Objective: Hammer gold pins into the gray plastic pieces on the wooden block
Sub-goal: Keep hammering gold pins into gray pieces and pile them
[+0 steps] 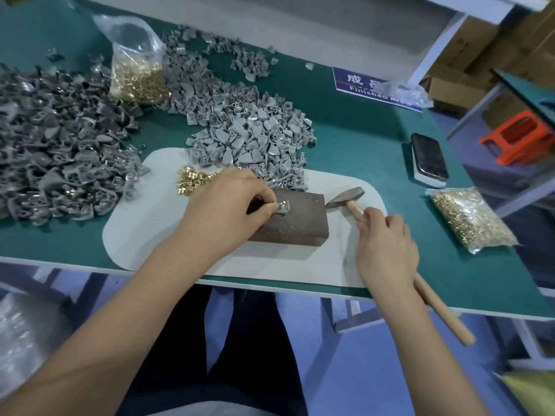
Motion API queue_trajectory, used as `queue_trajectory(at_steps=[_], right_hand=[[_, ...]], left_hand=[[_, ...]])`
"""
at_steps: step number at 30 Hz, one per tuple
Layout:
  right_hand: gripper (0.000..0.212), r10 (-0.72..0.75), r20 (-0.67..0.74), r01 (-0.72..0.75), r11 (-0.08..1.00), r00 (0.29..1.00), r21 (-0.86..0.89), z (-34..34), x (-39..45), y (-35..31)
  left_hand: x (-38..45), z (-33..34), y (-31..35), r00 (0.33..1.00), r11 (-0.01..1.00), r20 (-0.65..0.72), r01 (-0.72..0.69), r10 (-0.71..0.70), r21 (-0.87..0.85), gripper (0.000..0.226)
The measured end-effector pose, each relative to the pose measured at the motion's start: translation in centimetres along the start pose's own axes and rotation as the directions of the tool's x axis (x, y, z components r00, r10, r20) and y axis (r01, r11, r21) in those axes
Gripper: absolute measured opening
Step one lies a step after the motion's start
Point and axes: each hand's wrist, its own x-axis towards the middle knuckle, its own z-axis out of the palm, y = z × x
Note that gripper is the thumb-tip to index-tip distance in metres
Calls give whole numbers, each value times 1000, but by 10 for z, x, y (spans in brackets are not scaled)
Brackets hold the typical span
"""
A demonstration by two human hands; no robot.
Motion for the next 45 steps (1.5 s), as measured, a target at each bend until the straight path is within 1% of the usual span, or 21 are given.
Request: queue_trajectory(at_steps=[3, 5, 10, 13, 14, 15, 16, 17, 18, 19, 20, 21, 23, 25, 27, 29, 32, 36, 39, 41, 45], right_hand=[[32, 34, -21, -32, 996, 999, 89, 2, -1, 2], [31, 51, -31, -47, 992, 998, 113, 2, -1, 5], [30, 7, -52, 1, 990, 999, 141, 0, 3, 16], [34, 44, 12, -45, 993, 999, 106, -6, 11, 25], [34, 57, 54, -66, 982, 997, 177, -9, 15, 27], [34, 60, 112, -96, 932, 992, 349, -13, 16, 28], [34, 44, 163, -131, 806, 986, 578, -19, 15, 26], [34, 30, 198, -171, 640, 980, 749, -28, 11, 21], [34, 1, 201, -172, 519, 980, 837, -37, 6, 15], [33, -51, 177, -132, 479, 983, 868, -44, 0, 9], [32, -116, 137, -64, 484, 984, 872, -49, -6, 2], [29, -182, 95, 13, 513, 979, 858, -54, -10, -5], [21, -291, 55, 139, 604, 955, 785, -56, -15, -17], [22, -333, 78, 172, 657, 940, 734, -55, -18, -26], [24, -332, 95, 161, 662, 938, 732, -52, -20, -31], [21, -309, 85, 148, 656, 947, 740, -50, -20, -33], [22, -281, 71, 145, 677, 957, 722, -50, -20, -34], [27, -287, 62, 163, 695, 956, 700, -49, -21, -36], [32, -293, 51, 180, 707, 955, 684, -53, -20, -36], [34, -287, 9, 207, 712, 958, 671, -57, -20, -37], [30, -249, -86, 246, 734, 965, 633, -64, -23, -40]], left_hand=[[-4, 3, -1, 1000, 998, -21, -4, 2, -55, 8], [-4, 3, -3, 1000, 995, -23, 5, -7, -101, 7], [-1, 4, -6, 1000, 988, -8, -2, 1, -151, 6], [1, 3, -6, 1000, 990, 3, -1, 1, -139, 5], [2, 2, -6, 1000, 992, 6, -2, 3, -128, 5], [3, 1, -6, 1000, 994, 9, -5, 6, -111, 6], [4, 0, -6, 1000, 996, 12, -11, 12, -86, 7], [5, 0, -5, 1000, 998, 12, -20, 21, -57, 8], [5, -1, -5, 1000, 999, 8, -30, 31, -28, 8], [6, -2, -5, 999, 999, 1, -39, 39, -3, 9], [6, -2, -5, 999, 999, -5, -46, 46, 16, 8], [6, -3, -5, 999, 998, -11, -50, 51, 27, 8], [5, -2, -5, 998, 998, -17, -55, 55, 33, 9], [4, 0, -6, 999, 999, -23, -40, 41, 25, 11], [3, 2, -6, 999, 999, -37, 14, -15, -34, 9], [2, 4, -5, 998, 996, -37, 57, -60, -73, 8], [2, 5, -5, 998, 999, -46, 39, -40, -33, 9], [5, 2, -6, 1000, 998, -8, 16, -16, -62, 8], [6, -1, -6, 1000, 999, 6, 1, 0, -46, 5], [7, -1, -5, 1000, 1000, -2, -9, 9, -24, 4], [7, -1, -6, 1000, 1000, -16, -12, 12, -10, 5]])
